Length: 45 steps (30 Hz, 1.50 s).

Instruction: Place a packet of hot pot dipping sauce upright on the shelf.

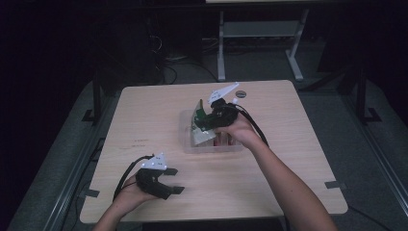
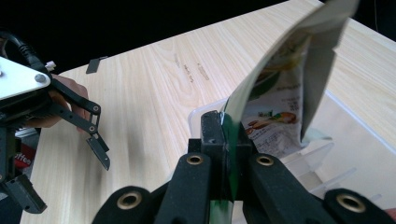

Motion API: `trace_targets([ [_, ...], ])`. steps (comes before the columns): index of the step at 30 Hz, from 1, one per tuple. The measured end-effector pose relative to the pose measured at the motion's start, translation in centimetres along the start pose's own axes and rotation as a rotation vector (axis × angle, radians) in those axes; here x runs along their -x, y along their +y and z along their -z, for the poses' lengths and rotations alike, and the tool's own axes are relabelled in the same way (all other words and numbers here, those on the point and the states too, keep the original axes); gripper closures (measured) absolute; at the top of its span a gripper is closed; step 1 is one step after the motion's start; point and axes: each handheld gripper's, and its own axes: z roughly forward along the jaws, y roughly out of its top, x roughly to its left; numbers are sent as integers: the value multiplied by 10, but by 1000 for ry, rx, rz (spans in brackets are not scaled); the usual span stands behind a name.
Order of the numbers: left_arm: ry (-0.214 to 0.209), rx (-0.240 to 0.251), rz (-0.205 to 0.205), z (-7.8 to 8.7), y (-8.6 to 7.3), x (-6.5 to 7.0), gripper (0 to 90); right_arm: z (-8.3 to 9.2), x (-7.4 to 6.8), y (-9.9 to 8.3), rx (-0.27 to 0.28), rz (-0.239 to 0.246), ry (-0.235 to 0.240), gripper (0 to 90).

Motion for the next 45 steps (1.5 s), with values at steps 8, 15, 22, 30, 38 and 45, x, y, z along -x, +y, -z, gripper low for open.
trace_targets([
  [8,-7,-11,-6,-2,0,0,270,2,0,0,17,-9,8,884],
  [15,-8,-14,-7,-2,0,0,270,7,-1,1,27,-8,-17,840],
  [22,-10,-13,-5,-3,1,1,267,11,-2,1,39,-8,-40,764],
  [30,-14,-19,-7,-4,1,0,266,30,-6,7,74,-1,-43,655],
  [38,-11,-18,-13,-4,2,0,266,41,-17,4,56,25,-66,501],
  [45,-1,-5,1,-1,2,-2,266,51,-28,-5,54,28,-83,426],
])
